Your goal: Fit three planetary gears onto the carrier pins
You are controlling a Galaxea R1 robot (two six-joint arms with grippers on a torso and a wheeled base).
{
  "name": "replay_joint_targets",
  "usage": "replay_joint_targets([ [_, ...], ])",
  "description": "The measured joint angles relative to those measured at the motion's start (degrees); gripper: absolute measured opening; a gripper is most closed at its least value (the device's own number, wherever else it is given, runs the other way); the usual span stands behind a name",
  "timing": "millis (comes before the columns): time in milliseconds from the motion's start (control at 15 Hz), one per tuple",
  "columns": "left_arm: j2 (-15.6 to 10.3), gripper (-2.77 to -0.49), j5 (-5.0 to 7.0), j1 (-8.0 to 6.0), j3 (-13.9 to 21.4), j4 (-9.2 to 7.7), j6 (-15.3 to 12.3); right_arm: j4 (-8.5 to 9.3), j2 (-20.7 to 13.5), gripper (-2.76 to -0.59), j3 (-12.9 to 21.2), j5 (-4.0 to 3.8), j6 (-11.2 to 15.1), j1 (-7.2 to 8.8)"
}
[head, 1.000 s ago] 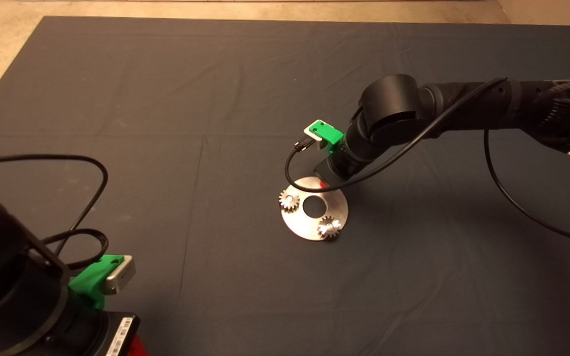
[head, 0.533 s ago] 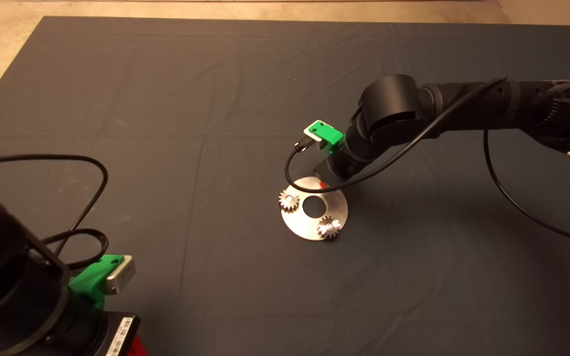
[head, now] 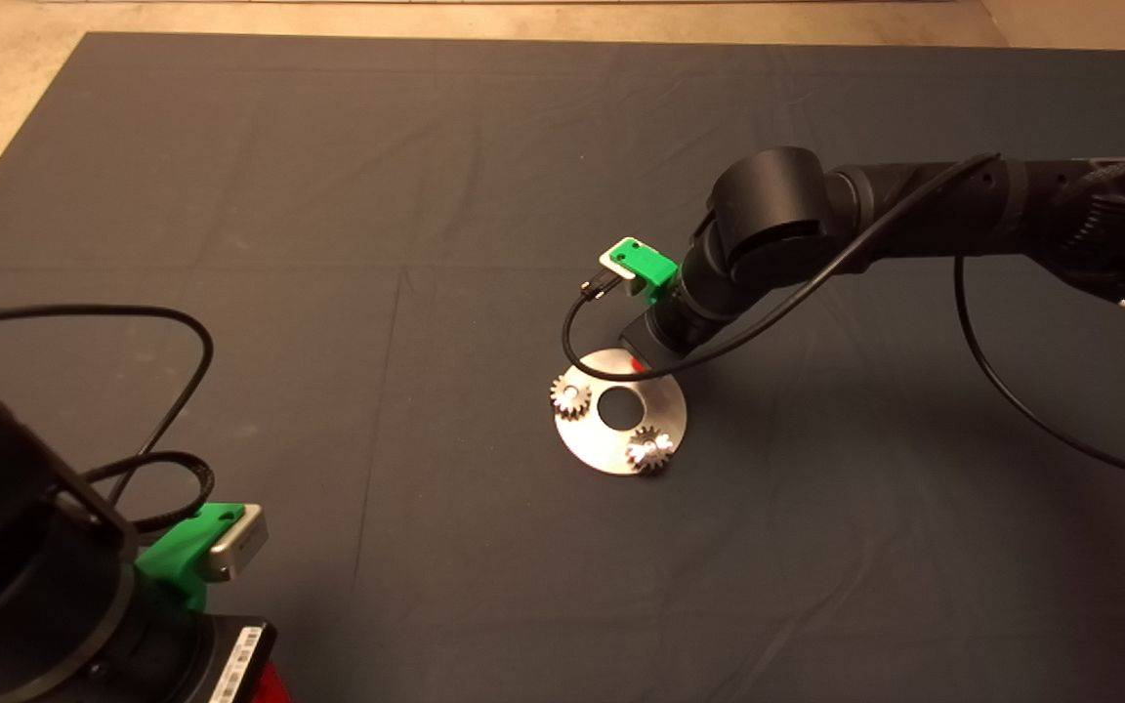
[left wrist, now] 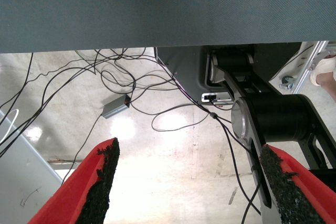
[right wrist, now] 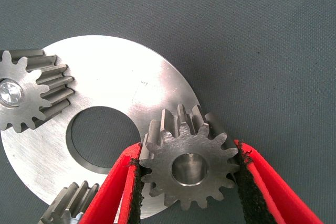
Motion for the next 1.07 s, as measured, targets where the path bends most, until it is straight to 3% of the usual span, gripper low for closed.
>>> replay_joint_targets([
  [1067,-0.01,-1.37,-0.01,0.0,0.0,0.0,0.0,-0.02,-0.41,-2.29,0.17,-0.11,-0.68,-0.15],
])
